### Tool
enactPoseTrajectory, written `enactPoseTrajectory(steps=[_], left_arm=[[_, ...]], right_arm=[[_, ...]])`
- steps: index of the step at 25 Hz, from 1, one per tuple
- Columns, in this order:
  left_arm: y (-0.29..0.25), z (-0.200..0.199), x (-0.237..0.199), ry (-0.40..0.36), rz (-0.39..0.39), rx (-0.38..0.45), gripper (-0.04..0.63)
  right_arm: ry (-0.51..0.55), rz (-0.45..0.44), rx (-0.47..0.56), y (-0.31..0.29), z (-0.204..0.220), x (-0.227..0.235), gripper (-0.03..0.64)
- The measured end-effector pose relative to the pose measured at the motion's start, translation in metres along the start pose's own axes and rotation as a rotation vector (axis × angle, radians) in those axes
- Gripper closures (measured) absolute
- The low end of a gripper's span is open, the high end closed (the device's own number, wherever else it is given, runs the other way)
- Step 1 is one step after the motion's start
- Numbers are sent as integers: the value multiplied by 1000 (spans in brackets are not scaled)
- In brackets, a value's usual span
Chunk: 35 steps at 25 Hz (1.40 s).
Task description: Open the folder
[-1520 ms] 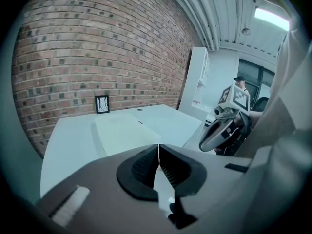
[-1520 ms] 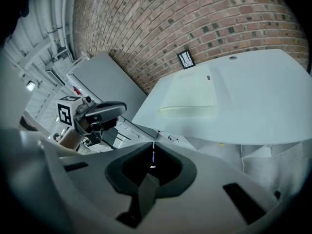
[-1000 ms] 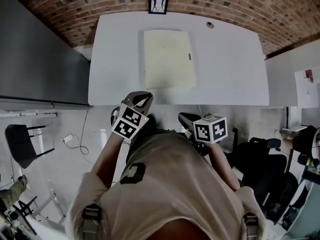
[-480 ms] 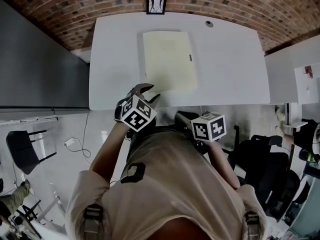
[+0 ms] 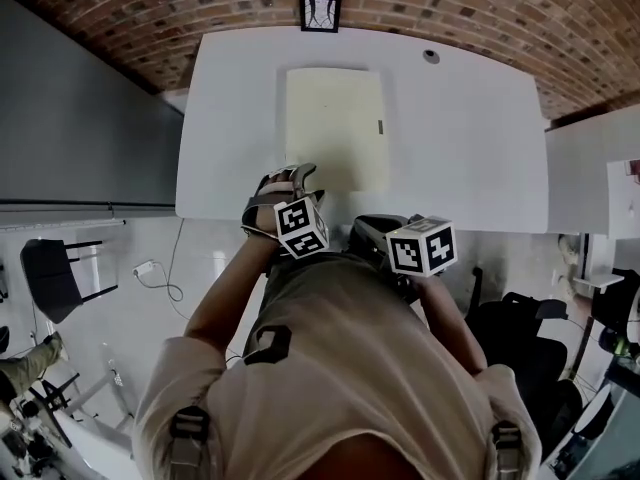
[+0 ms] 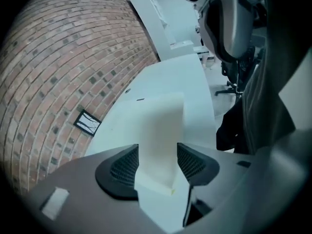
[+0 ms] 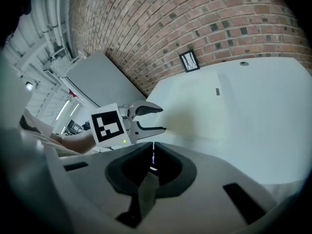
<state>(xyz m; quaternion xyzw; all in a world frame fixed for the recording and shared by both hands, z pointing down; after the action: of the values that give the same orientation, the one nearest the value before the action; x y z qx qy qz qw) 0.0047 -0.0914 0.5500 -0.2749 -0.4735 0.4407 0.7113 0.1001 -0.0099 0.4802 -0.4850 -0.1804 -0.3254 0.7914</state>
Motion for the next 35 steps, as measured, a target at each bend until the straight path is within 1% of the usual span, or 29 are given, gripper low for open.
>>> enactPoseTrajectory(steps=[3,7,11,14,16,17,18,21,31,35], left_arm=[[-4,-4,4,-36,-1,-7,356],[-1,-10,11,-63,41,1,337],[-9,-8,12,-80,24,-46,336],[-17,-6,14,-88,18,-59,337],[-19,-6,12,-75,15,-55,339],[-19,-7,11,-66,19,-52,355],[-19,-7,10,-57,28,-49,399],[-17,-8,10,-36,59,-34,440],[-18,-4,12,-3,149,-8,468],[-20,-2,12,13,175,9,468]], right_arm=[[-32,-32,3,8,-3,16,611],[-30,-67,-17,12,-5,28,611],[-21,-88,-42,13,-6,37,611],[-10,-97,-57,15,-6,40,611],[-3,-99,-62,16,-7,43,611],[-6,-100,-62,17,-7,45,611],[-9,-101,-61,18,-7,46,611],[-13,-105,-59,20,-7,49,611],[-11,-114,-50,17,-9,46,611],[-23,-108,-46,16,-8,45,611]])
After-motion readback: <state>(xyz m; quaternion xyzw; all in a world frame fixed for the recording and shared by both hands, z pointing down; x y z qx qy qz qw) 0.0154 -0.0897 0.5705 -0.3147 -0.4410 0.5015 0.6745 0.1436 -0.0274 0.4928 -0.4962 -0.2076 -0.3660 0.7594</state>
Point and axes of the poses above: the fingertips, and each gripper's own axes: y backward along the fingers, x to its right, z out of its underside, the point moved 4 cm from there along y, backward along the fingers, and after that the axes turned 1 degree about -z, right-handed, at the moved point
